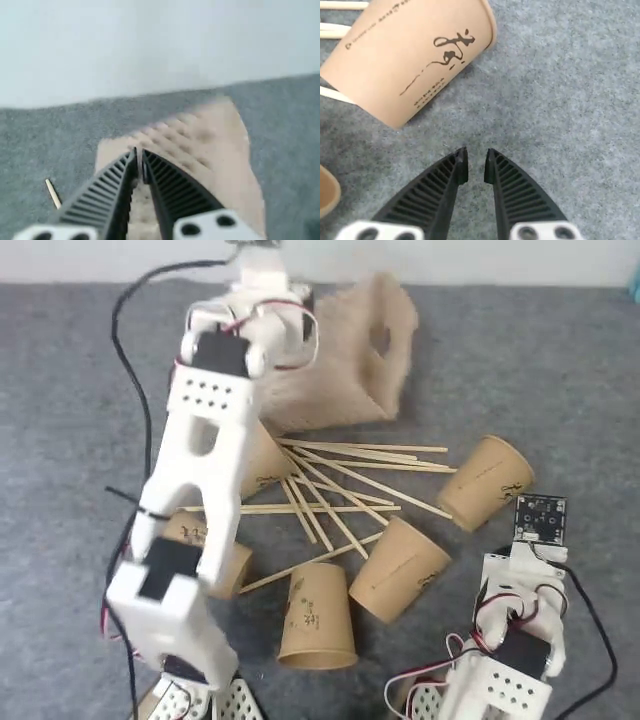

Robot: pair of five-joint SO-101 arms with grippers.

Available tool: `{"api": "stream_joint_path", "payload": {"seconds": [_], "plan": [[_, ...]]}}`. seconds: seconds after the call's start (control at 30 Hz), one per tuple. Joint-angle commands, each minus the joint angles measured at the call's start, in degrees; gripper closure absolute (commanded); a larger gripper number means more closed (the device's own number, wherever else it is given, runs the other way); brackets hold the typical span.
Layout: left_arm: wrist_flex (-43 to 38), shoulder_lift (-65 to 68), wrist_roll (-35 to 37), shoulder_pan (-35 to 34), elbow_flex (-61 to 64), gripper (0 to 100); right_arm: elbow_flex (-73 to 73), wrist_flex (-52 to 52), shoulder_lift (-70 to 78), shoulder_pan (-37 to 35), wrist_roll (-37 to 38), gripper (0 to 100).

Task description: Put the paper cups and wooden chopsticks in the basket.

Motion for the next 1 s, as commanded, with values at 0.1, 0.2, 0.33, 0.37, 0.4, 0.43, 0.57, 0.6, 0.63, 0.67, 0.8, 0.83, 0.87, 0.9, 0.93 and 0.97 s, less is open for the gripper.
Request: {"api": "stream_joint_path", "payload": {"seconds": [0.1,0.2,0.33,0.37,0.4,0.43,0.57,0.6,0.63,0.67,0.8,0.83,0.87,0.9,0.93,0.97], "plan": [[1.7,10.0,3.1,-2.8,-15.0,99,-0.3,-1.1,-0.7,-0.3,0.7,92.0],[5.7,11.5,2.6,-2.4,-18.5,96,-0.3,-1.1,-0.7,-0.3,0.7,91.9],[12.5,11.6,2.5,-2.5,-21.3,82,-1.9,-3.3,-0.7,-0.3,-1.8,91.9],[13.7,11.5,2.5,-3.0,-21.6,81,-3.1,-4.6,-0.3,-0.1,-4.2,91.9],[14.7,11.4,2.5,-3.6,-21.7,81,-4.0,-5.7,-0.1,-0.3,-6.1,91.8],[15.6,11.5,2.5,-4.3,-21.7,82,-5.3,-6.0,0.0,-0.6,-6.7,91.8],[19.2,12.0,2.3,-6.9,-20.6,85,-11.8,-4.6,3.6,-7.3,-8.2,91.8],[19.7,11.9,2.3,-7.2,-19.6,85,-13.6,-4.7,5.8,-8.4,-9.0,91.8],[20.4,11.7,2.3,-7.3,-18.6,85,-15.6,-4.8,8.6,-8.9,-9.6,91.8],[21.4,11.5,2.3,-7.6,-17.7,85,-18.0,-4.9,11.8,-9.4,-10.0,91.8],[26.4,11.4,1.8,-8.3,-15.3,85,-29.6,-4.7,28.2,-9.5,-12.1,91.7],[27.3,11.3,0.6,-8.6,-14.9,85,-32.8,-4.7,33.0,-9.5,-12.8,91.7],[28.0,11.3,-0.4,-9.1,-14.5,85,-36.0,-4.7,37.8,-9.6,-13.7,91.7],[28.7,11.3,-1.0,-9.6,-14.2,85,-39.0,-4.8,42.3,-9.7,-14.7,91.6],[28.8,11.3,-1.1,-10.0,-13.8,85,-42.5,-4.4,46.9,-10.1,-15.6,90.8],[28.7,11.3,-1.3,-10.8,-13.2,85,-45.5,-4.2,51.0,-10.5,-16.8,89.1]]}}
